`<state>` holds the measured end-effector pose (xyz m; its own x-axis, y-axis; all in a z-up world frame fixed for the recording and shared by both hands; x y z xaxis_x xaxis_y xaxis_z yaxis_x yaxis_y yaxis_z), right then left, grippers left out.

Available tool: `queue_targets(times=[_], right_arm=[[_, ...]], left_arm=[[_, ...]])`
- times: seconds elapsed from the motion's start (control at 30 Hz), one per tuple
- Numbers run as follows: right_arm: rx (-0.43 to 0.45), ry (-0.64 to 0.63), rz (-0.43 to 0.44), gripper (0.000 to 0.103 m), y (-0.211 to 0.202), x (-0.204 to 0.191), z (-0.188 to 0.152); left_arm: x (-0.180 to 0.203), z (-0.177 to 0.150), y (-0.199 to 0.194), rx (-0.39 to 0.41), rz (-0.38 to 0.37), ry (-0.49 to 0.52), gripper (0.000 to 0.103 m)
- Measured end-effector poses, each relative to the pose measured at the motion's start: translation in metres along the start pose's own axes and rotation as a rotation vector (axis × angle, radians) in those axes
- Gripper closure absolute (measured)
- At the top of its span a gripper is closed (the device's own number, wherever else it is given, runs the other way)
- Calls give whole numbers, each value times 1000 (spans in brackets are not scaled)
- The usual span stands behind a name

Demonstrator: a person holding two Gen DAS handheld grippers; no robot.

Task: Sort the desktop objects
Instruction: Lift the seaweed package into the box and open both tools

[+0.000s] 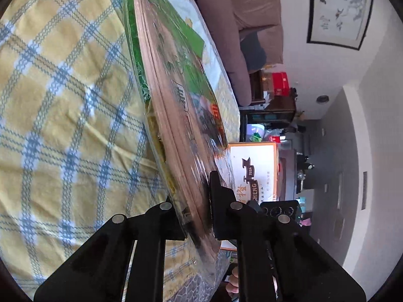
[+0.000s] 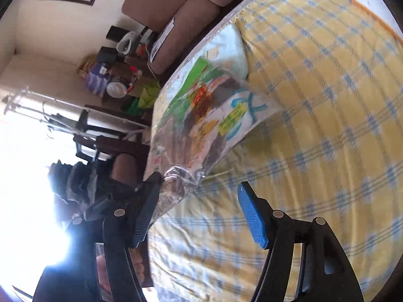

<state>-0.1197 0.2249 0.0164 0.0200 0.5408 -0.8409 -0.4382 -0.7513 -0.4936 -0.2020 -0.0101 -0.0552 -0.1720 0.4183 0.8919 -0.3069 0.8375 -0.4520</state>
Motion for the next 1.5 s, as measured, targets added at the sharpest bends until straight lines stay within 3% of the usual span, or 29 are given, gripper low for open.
queue_targets(times=[0.1, 0.17, 0.2, 0.33, 0.5, 0.7, 0.83, 0.97, 1.13, 1.27, 1.5], right_arm=[[17, 41, 10, 38, 17, 4, 0], [26, 57, 38, 73, 27, 2, -1], [24, 51, 28, 84, 30, 0, -2], [25, -81, -60, 84, 24, -24, -4], [16, -292, -179, 84, -1, -67, -15], [57, -363, -147, 84, -62, -90, -31], [136, -395, -117, 84, -132, -104, -30], [223, -408, -128, 84, -209, -107, -23], [306, -395, -195, 84, -299, -83, -13], [342, -351, -257, 84, -357, -41, 3], [360, -281, -318, 84, -408, 39, 31]], left_arm=[[1, -9, 5, -28, 6, 7, 91], [1, -13, 3, -36, 20, 25, 91], [2, -16, 0, -34, 27, 36, 90], [17, -26, -11, -31, 69, 134, 87], [64, -56, -23, -11, 115, 288, 83], [129, -95, -30, -20, 90, 371, 83], [192, -125, -21, -26, 63, 450, 83], [253, -161, 12, -55, 28, 516, 83], [307, -209, 83, -114, -17, 574, 83], [325, -238, 146, -143, -45, 580, 82], [339, -269, 227, -188, 24, 617, 81]])
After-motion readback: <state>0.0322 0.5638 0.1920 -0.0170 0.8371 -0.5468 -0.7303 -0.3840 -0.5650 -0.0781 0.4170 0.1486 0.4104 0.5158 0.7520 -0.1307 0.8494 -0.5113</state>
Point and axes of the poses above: each gripper's, at about its wrist camera, not at the fingertips, and y roughly the way its jaws point, x to its right, z to its top, the point moved 3 cm from there along y, roughly the way its jaws point, and after that the axes turned 4 degrees about z, right-handed, at the moved point
